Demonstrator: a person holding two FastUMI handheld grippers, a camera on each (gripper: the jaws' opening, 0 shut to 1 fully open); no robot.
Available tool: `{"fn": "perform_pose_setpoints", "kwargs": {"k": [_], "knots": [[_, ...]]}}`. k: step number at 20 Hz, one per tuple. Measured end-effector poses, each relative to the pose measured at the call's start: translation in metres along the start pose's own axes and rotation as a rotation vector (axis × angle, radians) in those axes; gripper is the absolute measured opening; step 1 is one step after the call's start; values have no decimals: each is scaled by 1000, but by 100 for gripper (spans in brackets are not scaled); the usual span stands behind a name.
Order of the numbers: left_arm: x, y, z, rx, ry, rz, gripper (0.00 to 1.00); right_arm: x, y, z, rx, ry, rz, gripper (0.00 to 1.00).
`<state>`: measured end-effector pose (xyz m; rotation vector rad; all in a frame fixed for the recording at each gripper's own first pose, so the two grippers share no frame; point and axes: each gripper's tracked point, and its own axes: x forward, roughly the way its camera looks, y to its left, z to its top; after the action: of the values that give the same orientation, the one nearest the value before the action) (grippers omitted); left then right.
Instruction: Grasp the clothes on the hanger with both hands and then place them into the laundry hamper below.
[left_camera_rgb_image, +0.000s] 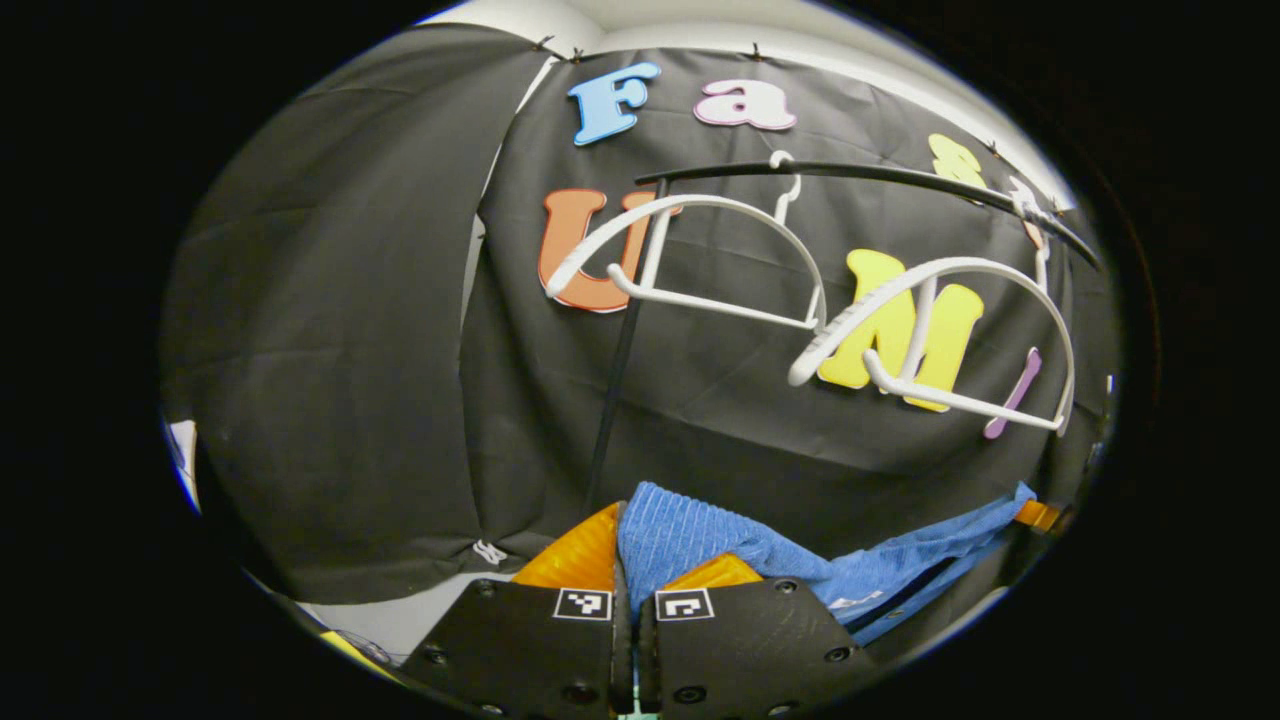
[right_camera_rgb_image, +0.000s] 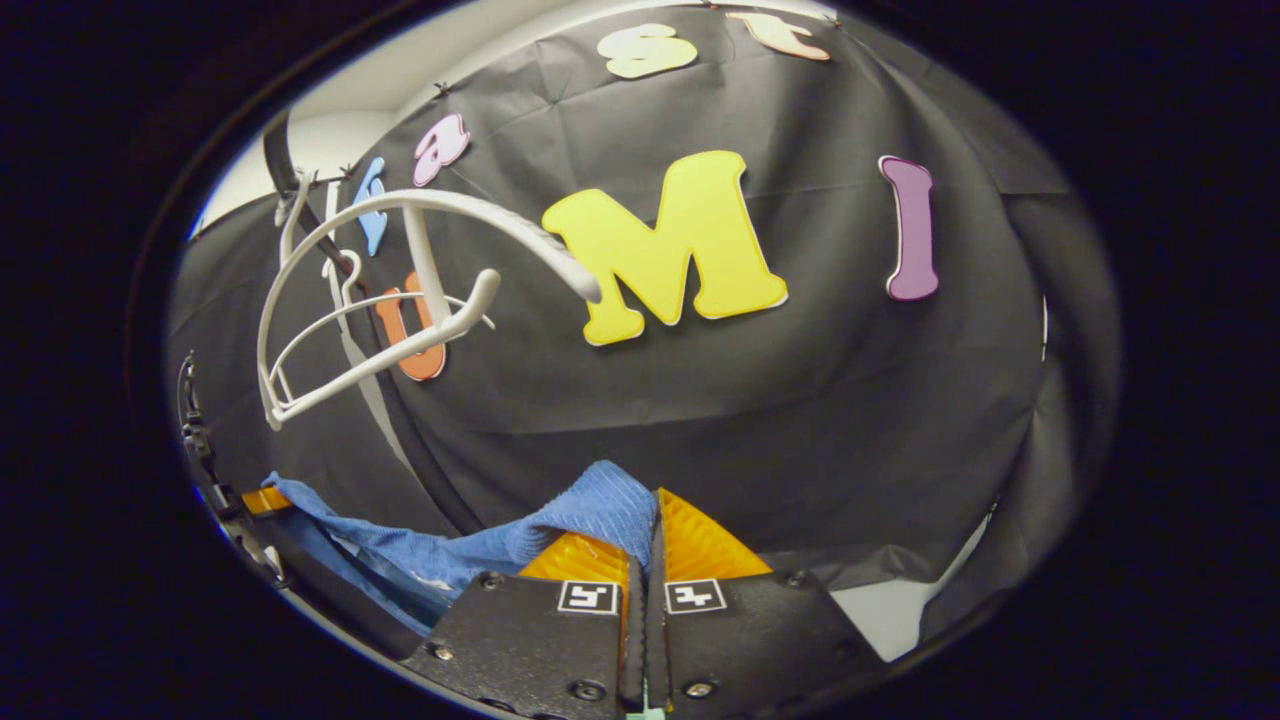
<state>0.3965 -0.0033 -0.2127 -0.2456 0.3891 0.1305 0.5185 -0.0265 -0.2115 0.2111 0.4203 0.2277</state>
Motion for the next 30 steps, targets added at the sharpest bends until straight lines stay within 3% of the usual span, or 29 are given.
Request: {"fn": "perform_pose_setpoints", "kwargs": {"k": [3, 16, 23, 30], "knots": [[-18, -7, 4, 32, -6, -10, 2, -19, 21, 1, -12, -13, 25, 4], [-109, -78, -8, 127, 16, -249, 2, -110, 171, -31, -133, -35, 173, 4], [-146, -87, -51, 169, 86, -339, 2, -147, 222, -88, -146, 31, 207, 4], [-166, -66, -108, 192, 174, -364, 2, -159, 236, -157, -118, 150, 221, 5]]}}
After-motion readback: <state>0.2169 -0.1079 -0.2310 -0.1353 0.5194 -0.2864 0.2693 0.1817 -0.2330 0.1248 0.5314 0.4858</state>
